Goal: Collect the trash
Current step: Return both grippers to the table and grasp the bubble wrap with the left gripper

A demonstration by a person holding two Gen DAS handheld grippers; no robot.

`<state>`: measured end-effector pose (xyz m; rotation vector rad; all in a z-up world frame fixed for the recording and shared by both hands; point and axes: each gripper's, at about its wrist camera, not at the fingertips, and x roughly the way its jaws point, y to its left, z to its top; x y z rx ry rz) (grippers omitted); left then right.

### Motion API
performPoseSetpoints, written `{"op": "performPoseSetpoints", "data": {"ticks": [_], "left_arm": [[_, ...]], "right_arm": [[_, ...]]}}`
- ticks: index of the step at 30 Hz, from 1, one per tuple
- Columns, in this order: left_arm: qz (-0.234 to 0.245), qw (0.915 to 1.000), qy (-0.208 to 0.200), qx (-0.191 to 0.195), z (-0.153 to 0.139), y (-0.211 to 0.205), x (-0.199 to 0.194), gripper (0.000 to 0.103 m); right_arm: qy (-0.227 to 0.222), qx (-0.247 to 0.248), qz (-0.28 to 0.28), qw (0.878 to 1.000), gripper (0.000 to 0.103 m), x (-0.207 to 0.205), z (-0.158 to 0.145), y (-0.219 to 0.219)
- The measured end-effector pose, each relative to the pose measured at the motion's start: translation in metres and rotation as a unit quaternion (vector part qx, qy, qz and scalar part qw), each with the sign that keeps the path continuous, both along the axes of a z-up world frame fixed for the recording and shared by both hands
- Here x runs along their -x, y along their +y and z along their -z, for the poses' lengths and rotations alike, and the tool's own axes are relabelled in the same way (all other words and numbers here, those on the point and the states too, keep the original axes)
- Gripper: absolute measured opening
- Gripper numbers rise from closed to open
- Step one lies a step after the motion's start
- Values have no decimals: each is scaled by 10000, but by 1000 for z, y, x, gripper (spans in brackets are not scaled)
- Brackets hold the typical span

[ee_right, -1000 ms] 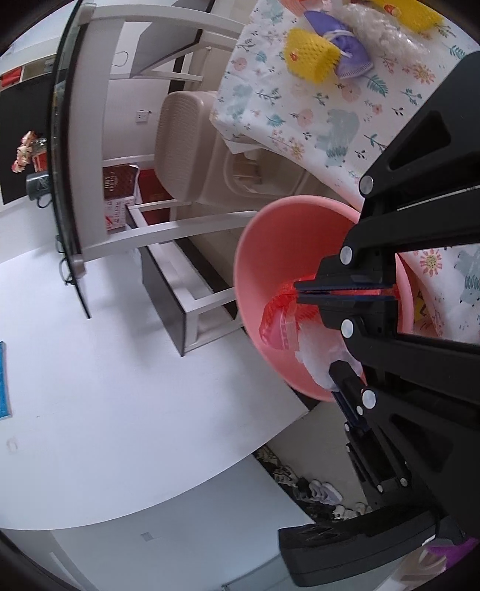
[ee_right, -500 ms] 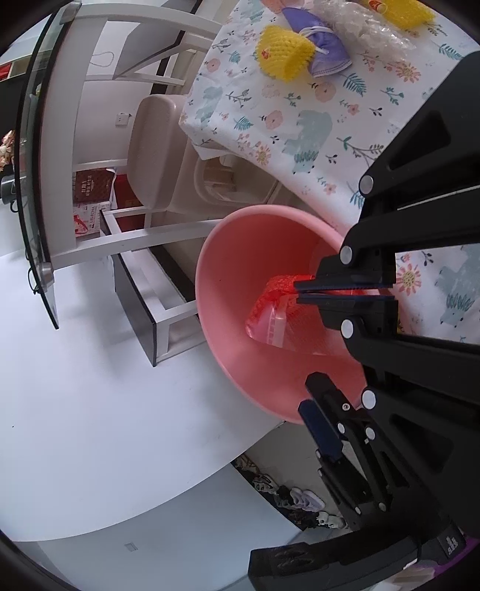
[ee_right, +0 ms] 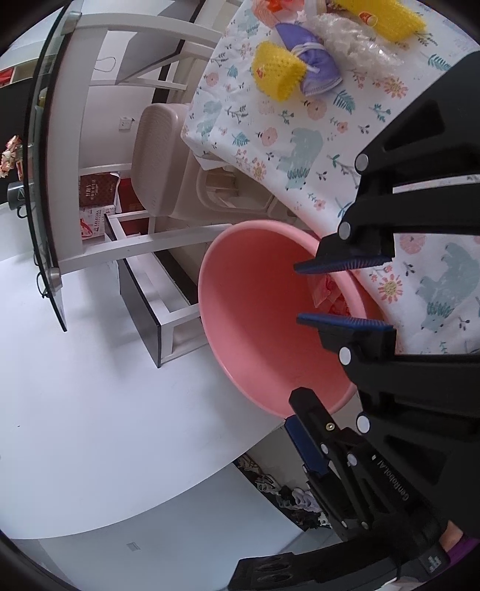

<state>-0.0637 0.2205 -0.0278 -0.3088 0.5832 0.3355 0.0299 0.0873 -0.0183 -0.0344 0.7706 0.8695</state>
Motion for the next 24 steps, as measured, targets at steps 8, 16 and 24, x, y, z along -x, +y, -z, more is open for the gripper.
{"op": "performPoseSetpoints", "data": {"ticks": [8,16,24], "left_arm": [[373,9992,-104,67,-9,-24,-3,42],[783,9968,-88,154,-10,-57,-17,42],[1392,9903,14,24,-6,-103,-39,42]], "right_arm": [[-98,89,376,9992,22,6,-2,-43],[-217,205,1026,9943,22,6,-1,-105],[-390,382,1836,9815,22,1,2,-172]]}}
